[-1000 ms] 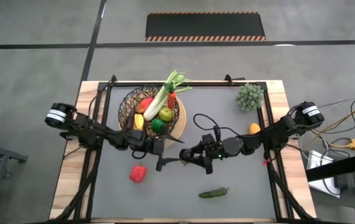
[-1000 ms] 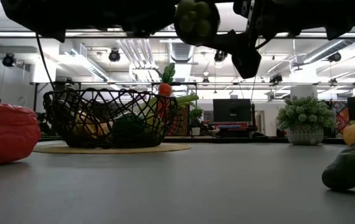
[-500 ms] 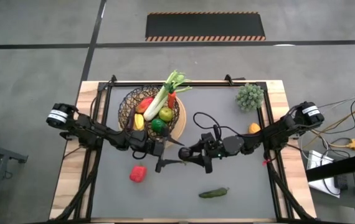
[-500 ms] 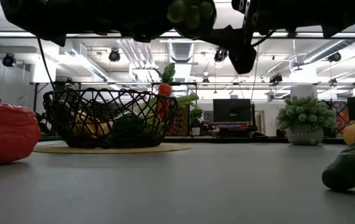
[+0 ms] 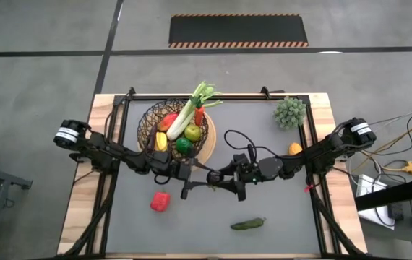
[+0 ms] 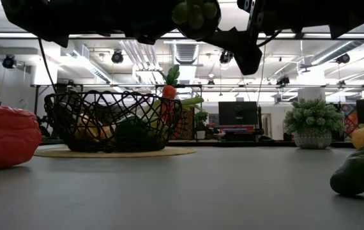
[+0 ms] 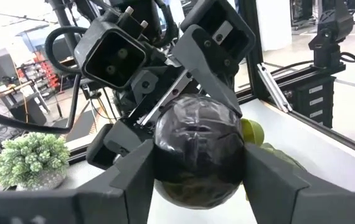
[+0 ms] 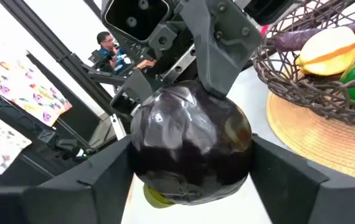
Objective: Build produce basket
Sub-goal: Put the purple mangosteen into the black wire basket
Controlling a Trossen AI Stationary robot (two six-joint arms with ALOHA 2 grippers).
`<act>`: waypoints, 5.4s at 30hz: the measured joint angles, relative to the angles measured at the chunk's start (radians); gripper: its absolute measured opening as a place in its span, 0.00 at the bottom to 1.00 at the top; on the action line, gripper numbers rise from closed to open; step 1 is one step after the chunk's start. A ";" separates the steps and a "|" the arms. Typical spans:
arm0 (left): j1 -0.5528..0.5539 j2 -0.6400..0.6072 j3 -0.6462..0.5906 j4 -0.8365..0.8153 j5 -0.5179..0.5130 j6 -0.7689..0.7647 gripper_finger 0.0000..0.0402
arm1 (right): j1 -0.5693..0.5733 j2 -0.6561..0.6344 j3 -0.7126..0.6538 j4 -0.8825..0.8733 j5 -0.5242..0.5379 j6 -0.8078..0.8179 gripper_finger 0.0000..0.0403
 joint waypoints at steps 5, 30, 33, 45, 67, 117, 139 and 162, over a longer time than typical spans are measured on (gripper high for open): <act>-0.001 -0.004 -0.004 0.000 0.000 -0.086 0.45 | -0.002 -0.002 0.000 0.000 0.010 -0.017 0.81; 0.045 -0.073 -0.031 -0.001 0.017 -1.010 0.48 | 0.088 -0.162 0.146 -0.355 0.140 -0.779 0.81; 0.045 -0.091 -0.032 -0.001 0.034 -1.049 0.48 | 0.102 -0.162 0.177 -0.424 0.212 -0.818 0.81; 0.053 -0.113 -0.032 0.029 0.029 -1.075 0.48 | 0.105 -0.161 0.184 -0.441 0.228 -0.848 0.81; 0.049 -0.108 0.003 0.061 0.008 -1.047 0.48 | 0.098 -0.093 0.183 -0.286 0.292 -1.037 0.81; 0.067 -0.112 -0.029 0.052 0.095 -0.841 0.77 | 0.099 -0.125 0.182 -0.338 0.304 -0.815 0.54; 0.063 -0.051 -0.001 0.015 -0.017 -0.200 0.78 | 0.093 -0.174 0.181 -0.522 0.308 -0.486 0.54; 0.061 0.047 0.017 0.192 -0.005 -0.184 0.66 | 0.087 -0.174 0.180 -0.518 0.309 -0.447 0.54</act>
